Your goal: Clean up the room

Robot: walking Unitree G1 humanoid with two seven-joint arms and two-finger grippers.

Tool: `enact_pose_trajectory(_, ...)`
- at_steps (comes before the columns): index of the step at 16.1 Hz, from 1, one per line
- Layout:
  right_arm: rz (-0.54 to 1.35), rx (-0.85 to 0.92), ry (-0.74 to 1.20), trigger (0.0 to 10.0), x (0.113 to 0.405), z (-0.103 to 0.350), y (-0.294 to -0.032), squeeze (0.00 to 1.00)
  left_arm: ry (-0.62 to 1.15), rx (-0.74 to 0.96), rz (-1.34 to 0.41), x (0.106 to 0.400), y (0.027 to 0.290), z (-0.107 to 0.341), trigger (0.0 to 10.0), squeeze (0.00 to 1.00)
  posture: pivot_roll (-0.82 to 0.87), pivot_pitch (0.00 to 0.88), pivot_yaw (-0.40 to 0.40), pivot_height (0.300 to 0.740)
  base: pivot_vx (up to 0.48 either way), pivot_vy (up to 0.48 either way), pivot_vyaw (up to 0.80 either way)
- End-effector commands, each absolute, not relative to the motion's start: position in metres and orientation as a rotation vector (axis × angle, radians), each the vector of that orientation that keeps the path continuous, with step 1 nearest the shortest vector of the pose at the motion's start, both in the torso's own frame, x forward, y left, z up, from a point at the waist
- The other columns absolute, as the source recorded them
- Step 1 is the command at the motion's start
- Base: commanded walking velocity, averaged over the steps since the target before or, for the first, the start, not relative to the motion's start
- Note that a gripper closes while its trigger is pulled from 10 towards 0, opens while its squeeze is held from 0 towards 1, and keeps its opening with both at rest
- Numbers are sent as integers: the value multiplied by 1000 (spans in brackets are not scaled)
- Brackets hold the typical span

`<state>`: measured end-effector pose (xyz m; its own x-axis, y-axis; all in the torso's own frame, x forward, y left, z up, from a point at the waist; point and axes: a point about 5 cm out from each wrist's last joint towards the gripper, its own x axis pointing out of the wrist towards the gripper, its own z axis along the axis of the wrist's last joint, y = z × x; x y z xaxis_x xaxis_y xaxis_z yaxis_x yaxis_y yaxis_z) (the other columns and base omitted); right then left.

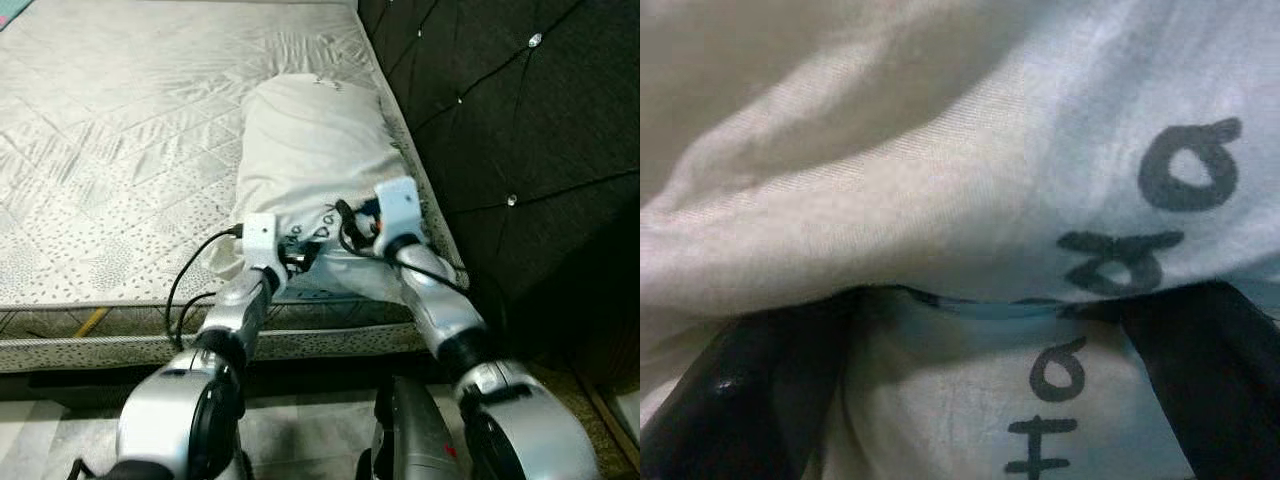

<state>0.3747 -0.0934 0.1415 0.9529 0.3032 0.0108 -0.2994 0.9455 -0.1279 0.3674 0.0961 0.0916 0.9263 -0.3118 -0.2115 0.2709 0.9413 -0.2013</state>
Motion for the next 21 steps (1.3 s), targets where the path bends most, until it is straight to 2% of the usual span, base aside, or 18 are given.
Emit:
enact_pose_trajectory(1, 307, -111, -48, 10000, 372, 144, -98, 0, 119, -143, -323, 371, 97, 109, 10000, 0, -79, 48, -46, 565, 0, 0, 0)
enact_pose_trajectory(5, 309, -101, -56, 10000, 362, 138, -105, 0, 22, -128, -332, 358, 101, 110, 10000, 0, -65, 31, -46, 565, 0, 0, 0)
enact_pose_trajectory(7, 316, -87, -63, 10000, 356, 138, -107, 0, -29, -103, -334, 337, 100, 109, 10000, 0, -56, 21, -48, 565, 0, 0, 0)
enact_pose_trajectory(9, 320, -68, -76, 10000, 351, 139, -109, 0, -28, -147, -280, 316, 106, 108, 10000, 0, -46, 10, -49, 565, 0, 0, 0)
enact_pose_trajectory(12, 302, -15, -77, 10000, 340, 140, -116, 0, -42, -186, -171, 276, 126, 112, 10000, 0, -34, 0, -55, 565, 0, 0, 0)
enact_pose_trajectory(15, 301, 21, -73, 10000, 326, 137, -119, 0, -19, -198, -58, 250, 151, 111, 10000, 0, -27, 0, -55, 565, 0, 0, 0)
enact_pose_trajectory(18, 292, 48, -58, 10000, 313, 135, -123, 0, 15, -163, 47, 233, 173, 104, 10000, 0, -31, 0, -58, 565, 0, 0, 0)
enact_pose_trajectory(21, 254, 47, -31, 10000, 303, 134, -130, 0, 50, -154, 80, 224, 176, 103, 10000, 0, -44, 0, -55, 565, 0, 0, 0)
